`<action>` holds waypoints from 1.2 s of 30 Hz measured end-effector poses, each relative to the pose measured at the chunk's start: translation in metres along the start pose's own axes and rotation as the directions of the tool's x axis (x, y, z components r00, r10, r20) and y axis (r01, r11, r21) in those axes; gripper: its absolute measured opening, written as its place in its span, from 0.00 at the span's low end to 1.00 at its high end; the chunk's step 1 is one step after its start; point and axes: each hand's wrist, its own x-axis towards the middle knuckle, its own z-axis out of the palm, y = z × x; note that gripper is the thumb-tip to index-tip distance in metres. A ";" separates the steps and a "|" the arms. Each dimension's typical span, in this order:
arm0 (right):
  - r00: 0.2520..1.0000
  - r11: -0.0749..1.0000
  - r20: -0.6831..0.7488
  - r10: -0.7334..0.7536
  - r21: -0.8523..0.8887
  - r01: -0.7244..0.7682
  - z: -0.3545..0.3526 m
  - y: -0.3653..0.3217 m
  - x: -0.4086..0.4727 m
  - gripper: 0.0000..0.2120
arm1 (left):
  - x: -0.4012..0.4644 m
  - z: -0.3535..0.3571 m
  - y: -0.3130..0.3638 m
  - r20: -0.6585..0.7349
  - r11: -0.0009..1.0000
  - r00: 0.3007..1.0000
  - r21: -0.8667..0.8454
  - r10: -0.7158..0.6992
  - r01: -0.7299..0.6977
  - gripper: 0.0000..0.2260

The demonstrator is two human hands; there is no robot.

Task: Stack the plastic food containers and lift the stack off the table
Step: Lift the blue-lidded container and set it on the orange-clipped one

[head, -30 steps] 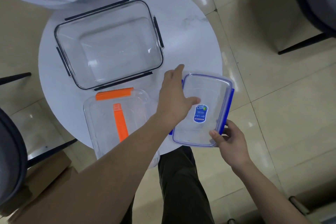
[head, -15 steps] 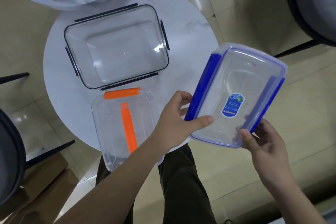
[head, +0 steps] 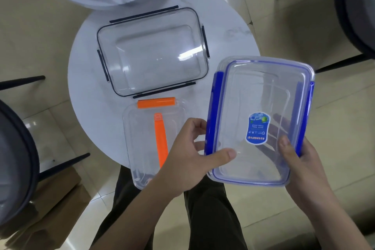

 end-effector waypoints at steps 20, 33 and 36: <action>0.977 0.997 0.203 0.063 -0.062 -0.051 0.116 0.025 -0.034 0.19 | -0.056 -0.102 -0.023 -0.203 0.996 0.977 -0.080 -0.066 0.051 0.28; 0.978 0.991 0.193 0.083 -0.118 -0.061 0.141 0.039 -0.044 0.21 | -0.067 -0.118 -0.052 -0.311 0.992 0.942 -0.055 -0.125 0.113 0.25; 0.977 0.989 0.182 0.108 -0.117 -0.088 0.143 0.044 -0.044 0.21 | -0.068 -0.119 -0.057 -0.322 0.993 0.939 -0.033 -0.121 0.117 0.24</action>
